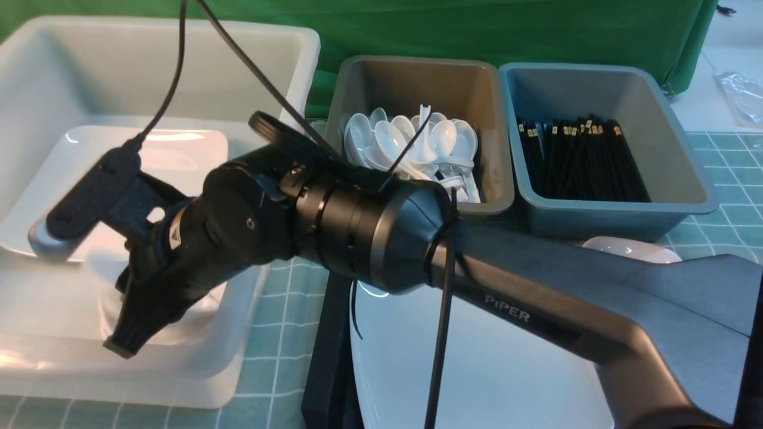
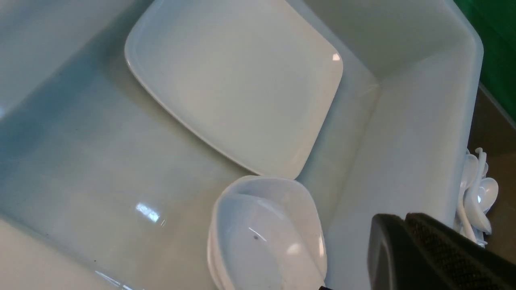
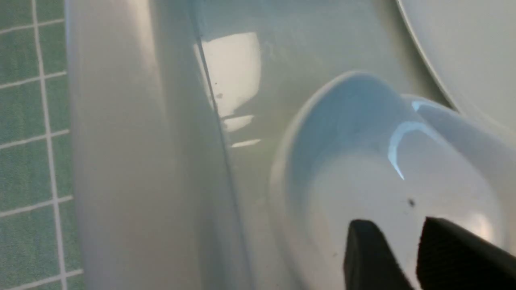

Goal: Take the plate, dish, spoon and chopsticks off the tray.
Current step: Use the right arm to put the small plate into the large storage box on the left, then use the right arm to grab a small plate from the dinner plate

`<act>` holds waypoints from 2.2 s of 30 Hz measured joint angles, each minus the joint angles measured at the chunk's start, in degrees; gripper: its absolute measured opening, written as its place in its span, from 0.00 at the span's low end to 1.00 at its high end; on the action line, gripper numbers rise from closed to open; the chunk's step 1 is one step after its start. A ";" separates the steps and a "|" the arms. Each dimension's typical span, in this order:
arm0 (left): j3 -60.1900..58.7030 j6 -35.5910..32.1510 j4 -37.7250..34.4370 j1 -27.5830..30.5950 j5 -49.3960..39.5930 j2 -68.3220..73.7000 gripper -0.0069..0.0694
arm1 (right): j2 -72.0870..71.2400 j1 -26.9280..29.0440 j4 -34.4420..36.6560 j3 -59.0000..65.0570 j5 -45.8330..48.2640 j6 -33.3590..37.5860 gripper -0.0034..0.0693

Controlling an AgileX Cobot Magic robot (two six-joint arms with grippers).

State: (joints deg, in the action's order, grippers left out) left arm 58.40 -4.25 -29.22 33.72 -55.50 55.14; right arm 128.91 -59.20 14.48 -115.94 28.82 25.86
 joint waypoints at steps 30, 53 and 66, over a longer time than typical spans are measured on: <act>-0.01 -4.28 10.31 -32.18 2.10 0.00 0.11 | -39.94 30.51 -26.01 26.18 35.67 -19.01 0.10; -0.01 -4.28 11.52 -32.47 2.11 0.00 0.11 | -29.21 38.41 -27.73 62.99 -7.34 -18.35 0.60; -0.01 -4.33 11.58 -32.47 2.11 0.00 0.11 | -36.67 36.88 -29.16 62.52 -3.68 -19.44 0.18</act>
State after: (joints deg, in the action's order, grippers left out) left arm 58.39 -8.58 -17.64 1.25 -53.39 55.14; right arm 92.24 -22.32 -14.68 -53.42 25.14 6.42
